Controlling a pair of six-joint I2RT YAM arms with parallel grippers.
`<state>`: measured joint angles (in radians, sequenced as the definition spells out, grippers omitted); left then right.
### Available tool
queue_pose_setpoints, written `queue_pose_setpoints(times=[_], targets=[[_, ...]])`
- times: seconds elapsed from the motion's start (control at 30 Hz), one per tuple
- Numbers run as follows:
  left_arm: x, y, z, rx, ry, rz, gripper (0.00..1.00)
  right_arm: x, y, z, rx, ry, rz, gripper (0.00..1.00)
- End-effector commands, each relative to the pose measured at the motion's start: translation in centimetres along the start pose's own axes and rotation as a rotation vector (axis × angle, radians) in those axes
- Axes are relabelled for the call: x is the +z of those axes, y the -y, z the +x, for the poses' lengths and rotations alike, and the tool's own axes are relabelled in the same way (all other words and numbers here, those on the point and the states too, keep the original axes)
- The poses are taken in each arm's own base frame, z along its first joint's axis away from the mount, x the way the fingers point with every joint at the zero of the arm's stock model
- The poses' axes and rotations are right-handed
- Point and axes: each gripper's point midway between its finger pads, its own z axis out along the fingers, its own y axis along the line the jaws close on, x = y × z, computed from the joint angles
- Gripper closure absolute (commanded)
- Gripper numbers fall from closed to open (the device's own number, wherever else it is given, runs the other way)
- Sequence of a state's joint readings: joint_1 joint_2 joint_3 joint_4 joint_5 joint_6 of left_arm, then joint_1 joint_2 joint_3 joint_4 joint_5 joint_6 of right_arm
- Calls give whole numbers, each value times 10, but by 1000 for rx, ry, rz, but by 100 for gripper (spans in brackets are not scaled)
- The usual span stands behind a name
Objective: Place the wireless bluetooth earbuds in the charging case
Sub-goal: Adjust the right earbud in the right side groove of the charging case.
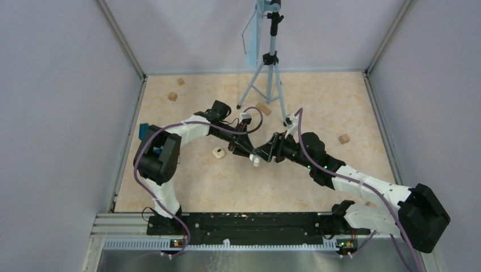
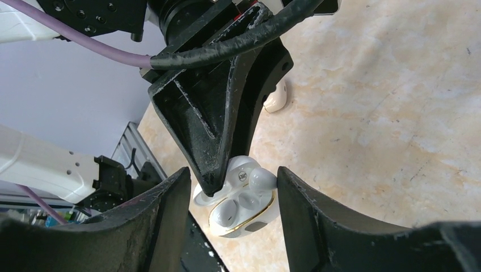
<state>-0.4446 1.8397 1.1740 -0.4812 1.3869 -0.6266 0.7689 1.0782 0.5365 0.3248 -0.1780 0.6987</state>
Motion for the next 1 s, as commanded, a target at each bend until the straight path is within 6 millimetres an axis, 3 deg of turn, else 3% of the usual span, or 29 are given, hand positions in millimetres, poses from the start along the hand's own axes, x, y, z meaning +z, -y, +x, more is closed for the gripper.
queue_pose_setpoints(times=[0.0,0.97], targets=[[-3,8,-1,47,11,11,100,-6,-9,-8,-23,19,-40,44],[-6,2,-2,33,18,12,100,-17,-15,-5,-34,19,-76,48]])
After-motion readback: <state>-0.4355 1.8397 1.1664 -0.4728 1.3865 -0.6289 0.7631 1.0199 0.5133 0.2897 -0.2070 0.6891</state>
